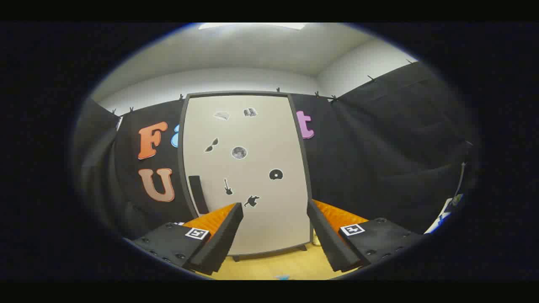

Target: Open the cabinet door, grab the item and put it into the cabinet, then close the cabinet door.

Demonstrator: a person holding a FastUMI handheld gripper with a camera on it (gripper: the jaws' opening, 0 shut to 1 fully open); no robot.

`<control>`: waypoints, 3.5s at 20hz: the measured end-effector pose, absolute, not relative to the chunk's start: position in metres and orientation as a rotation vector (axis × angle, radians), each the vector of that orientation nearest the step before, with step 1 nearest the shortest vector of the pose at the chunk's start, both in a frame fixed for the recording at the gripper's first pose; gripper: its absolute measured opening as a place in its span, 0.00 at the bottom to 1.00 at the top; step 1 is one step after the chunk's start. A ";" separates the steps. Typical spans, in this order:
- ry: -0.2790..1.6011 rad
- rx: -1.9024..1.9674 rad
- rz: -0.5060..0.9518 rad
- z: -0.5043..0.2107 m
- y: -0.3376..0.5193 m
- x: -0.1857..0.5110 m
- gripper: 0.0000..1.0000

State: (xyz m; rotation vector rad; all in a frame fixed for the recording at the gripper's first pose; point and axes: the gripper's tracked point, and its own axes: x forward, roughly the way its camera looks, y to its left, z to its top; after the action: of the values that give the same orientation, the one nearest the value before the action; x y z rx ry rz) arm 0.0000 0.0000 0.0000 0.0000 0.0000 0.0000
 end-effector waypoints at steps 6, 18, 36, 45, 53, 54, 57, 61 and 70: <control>0.007 0.012 -0.003 -0.005 0.001 -0.007 0.98; 0.024 -0.003 0.000 -0.012 0.014 -0.011 0.98; 0.164 -0.080 0.241 -0.060 0.167 0.087 0.98; 0.214 -0.073 0.221 -0.079 0.190 0.157 0.84; 0.245 -0.084 0.242 -0.089 0.198 0.171 0.44; 0.254 -0.081 0.244 -0.092 0.198 0.172 0.44; 0.247 -0.080 0.241 -0.090 0.197 0.171 0.40; 0.238 -0.078 0.223 -0.092 0.196 0.171 0.34; 0.225 -0.065 0.233 -0.077 0.157 0.107 0.19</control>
State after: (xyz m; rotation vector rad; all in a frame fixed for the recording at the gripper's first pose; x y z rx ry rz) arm 0.1072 0.1573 -0.0766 -0.0655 0.2248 0.2331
